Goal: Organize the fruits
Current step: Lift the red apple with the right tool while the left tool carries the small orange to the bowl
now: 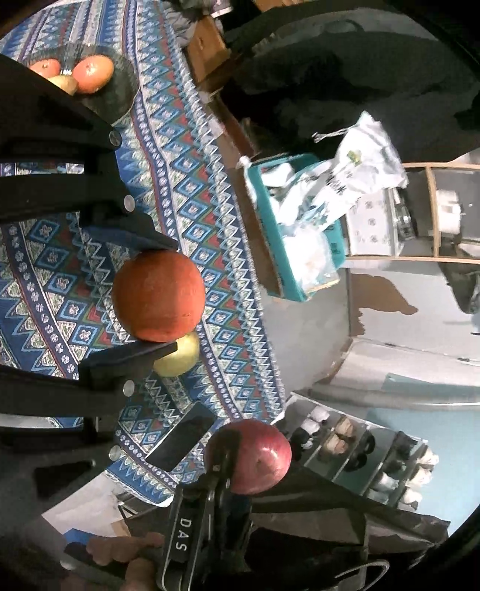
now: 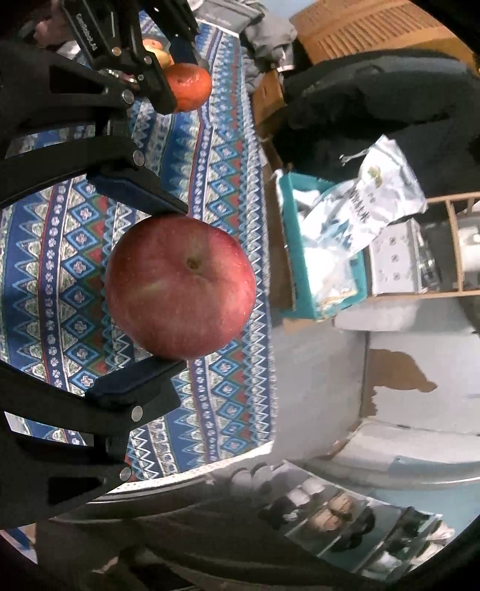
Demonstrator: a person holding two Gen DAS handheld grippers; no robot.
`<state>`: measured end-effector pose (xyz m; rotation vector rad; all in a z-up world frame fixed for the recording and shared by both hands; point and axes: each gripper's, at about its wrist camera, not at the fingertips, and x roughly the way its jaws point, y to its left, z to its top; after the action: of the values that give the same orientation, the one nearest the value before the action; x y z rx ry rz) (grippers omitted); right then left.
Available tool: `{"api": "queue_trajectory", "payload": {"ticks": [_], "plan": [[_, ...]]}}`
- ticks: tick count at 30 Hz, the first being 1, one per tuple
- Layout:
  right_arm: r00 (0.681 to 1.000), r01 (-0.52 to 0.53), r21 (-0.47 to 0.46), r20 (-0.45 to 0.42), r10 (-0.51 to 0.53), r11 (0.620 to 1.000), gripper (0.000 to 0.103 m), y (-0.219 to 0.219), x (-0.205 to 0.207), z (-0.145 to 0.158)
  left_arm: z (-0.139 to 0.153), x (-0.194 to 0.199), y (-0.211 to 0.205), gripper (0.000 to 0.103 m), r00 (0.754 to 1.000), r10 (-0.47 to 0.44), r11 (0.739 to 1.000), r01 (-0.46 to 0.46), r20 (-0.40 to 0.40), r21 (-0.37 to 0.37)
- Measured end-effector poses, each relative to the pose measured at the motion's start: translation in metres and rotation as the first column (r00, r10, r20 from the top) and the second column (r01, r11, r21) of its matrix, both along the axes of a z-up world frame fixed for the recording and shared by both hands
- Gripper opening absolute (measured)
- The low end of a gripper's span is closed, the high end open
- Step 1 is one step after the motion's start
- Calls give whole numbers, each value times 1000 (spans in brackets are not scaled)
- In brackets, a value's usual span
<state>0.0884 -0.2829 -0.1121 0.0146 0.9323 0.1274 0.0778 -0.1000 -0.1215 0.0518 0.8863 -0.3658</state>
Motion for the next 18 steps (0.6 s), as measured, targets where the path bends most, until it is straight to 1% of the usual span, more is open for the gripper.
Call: {"api": "queue_trajectory", "payload": {"ticks": [8,13,18], "plan": [[996,-42,12,81,41,999,74,17,-13,38,32,-12,21,47,998,23,999,-21,54,-44],[991,-73,26,118,69,997,74,29,-20,57,43,-18,33,47,996,38,998,-34,75,-55],[986,-104,31,136,98,994,74,45,-24,66,49,-24,46,47,995,59,996,-53,86,-70]]}}
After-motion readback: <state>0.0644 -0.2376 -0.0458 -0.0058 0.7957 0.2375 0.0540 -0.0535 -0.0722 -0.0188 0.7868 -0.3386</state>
